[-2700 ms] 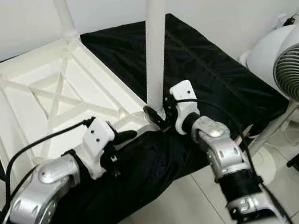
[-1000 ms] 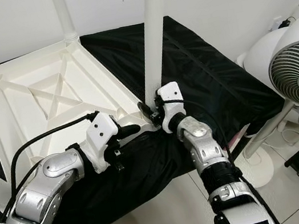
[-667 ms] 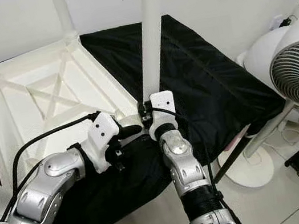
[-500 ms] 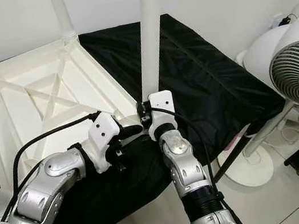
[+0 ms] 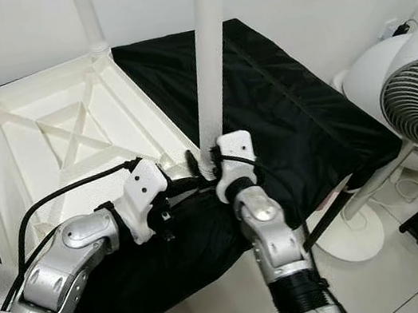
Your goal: Building children table
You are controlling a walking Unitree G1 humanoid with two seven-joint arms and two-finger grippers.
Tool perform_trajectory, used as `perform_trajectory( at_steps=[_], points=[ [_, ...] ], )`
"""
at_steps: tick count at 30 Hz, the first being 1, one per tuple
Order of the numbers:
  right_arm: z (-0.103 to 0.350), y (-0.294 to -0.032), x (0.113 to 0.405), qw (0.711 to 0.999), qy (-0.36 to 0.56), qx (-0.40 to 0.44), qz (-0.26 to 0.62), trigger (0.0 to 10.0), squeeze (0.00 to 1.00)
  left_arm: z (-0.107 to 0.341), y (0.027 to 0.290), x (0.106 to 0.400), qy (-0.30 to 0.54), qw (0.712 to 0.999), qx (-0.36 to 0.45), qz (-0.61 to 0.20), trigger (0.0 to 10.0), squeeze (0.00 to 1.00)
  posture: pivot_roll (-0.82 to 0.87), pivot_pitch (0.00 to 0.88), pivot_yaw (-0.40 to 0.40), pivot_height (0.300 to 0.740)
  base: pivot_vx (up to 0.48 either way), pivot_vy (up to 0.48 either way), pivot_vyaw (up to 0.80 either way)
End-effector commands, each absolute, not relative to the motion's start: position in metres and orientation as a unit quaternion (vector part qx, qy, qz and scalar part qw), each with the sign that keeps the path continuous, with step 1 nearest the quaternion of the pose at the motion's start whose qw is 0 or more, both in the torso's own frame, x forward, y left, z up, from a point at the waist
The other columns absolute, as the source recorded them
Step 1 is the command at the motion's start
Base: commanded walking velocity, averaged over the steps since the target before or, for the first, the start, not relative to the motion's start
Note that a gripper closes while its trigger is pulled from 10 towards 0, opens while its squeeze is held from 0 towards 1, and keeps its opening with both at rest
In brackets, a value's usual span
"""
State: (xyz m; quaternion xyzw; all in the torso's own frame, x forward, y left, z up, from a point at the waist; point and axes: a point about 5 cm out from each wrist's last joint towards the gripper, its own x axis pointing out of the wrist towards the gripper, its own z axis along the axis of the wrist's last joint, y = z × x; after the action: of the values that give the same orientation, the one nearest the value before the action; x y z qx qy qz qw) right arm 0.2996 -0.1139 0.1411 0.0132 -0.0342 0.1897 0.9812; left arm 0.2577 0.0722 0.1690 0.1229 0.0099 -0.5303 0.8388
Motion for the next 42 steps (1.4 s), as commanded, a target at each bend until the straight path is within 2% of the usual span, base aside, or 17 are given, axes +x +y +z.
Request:
perform_trajectory(
  at_steps=[1, 5, 9, 14, 16, 22, 28, 29, 31, 32, 42],
  points=[
    [0.142, -0.114, 0.298, 0.977, -0.037, 0.021, 0.208, 10.0, 0.00, 0.171, 0.070, 0.253, 0.004, 0.826, 0.124, -0.550, 10.0, 0.00, -0.10, 0.036, -0.030, 0.740, 0.000, 0.000, 0.00],
    [0.140, -0.124, 0.295, 0.960, -0.031, -0.006, 0.278, 10.0, 0.00, 0.180, 0.068, 0.248, -0.008, 0.818, 0.097, -0.567, 10.0, 0.00, -0.09, 0.030, -0.034, 0.740, 0.000, 0.000, 0.00],
    [0.141, -0.129, 0.296, 0.956, -0.032, -0.019, 0.291, 10.0, 0.00, 0.183, 0.067, 0.246, -0.012, 0.813, 0.091, -0.575, 10.0, 0.00, -0.09, 0.026, -0.032, 0.740, 0.000, 0.000, 0.00],
    [0.147, -0.145, 0.315, 0.934, -0.033, -0.071, 0.349, 10.0, 0.00, 0.185, 0.067, 0.243, -0.012, 0.805, 0.090, -0.587, 10.0, 0.00, -0.08, 0.017, -0.027, 0.740, 0.000, 0.000, 0.00],
    [0.148, -0.145, 0.315, 0.933, -0.033, -0.073, 0.351, 10.0, 0.00, 0.185, 0.067, 0.243, -0.012, 0.805, 0.091, -0.587, 10.0, 0.00, -0.08, 0.017, -0.027, 0.740, 0.000, 0.000, 0.00],
    [0.148, -0.140, 0.341, 0.908, -0.011, -0.118, 0.401, 10.0, 0.00, 0.186, 0.067, 0.244, -0.011, 0.808, 0.090, -0.582, 10.0, 0.00, -0.07, 0.014, -0.032, 0.740, 0.000, 0.000, 0.00],
    [0.147, -0.132, 0.348, 0.898, -0.008, -0.127, 0.422, 10.0, 0.00, 0.187, 0.067, 0.244, -0.010, 0.809, 0.090, -0.581, 10.0, 0.00, -0.06, 0.011, -0.031, 0.740, 0.000, 0.000, 0.00],
    [0.147, -0.130, 0.350, 0.895, -0.007, -0.126, 0.428, 4.0, 0.00, 0.187, 0.067, 0.244, -0.010, 0.809, 0.091, -0.580, 10.0, 0.00, -0.06, 0.011, -0.033, 0.740, 0.000, 0.000, 0.00],
    [0.147, -0.128, 0.351, 0.893, -0.006, -0.125, 0.433, 4.0, 0.00, 0.187, 0.067, 0.244, -0.010, 0.810, 0.092, -0.580, 10.0, 0.00, -0.06, 0.011, -0.033, 0.740, 0.000, 0.000, 0.00],
    [0.146, -0.127, 0.352, 0.890, -0.004, -0.123, 0.439, 0.0, 0.00, 0.187, 0.067, 0.245, -0.011, 0.810, 0.092, -0.579, 10.0, 0.00, -0.05, 0.011, -0.038, 0.740, 0.000, 0.000, 0.00],
    [0.135, -0.136, 0.351, 0.888, 0.012, -0.117, 0.445, 0.0, 0.00, 0.189, 0.067, 0.247, -0.015, 0.817, 0.088, -0.570, 10.0, 0.00, -0.06, 0.025, -0.044, 0.740, 0.000, 0.000, 0.00]
  ],
)
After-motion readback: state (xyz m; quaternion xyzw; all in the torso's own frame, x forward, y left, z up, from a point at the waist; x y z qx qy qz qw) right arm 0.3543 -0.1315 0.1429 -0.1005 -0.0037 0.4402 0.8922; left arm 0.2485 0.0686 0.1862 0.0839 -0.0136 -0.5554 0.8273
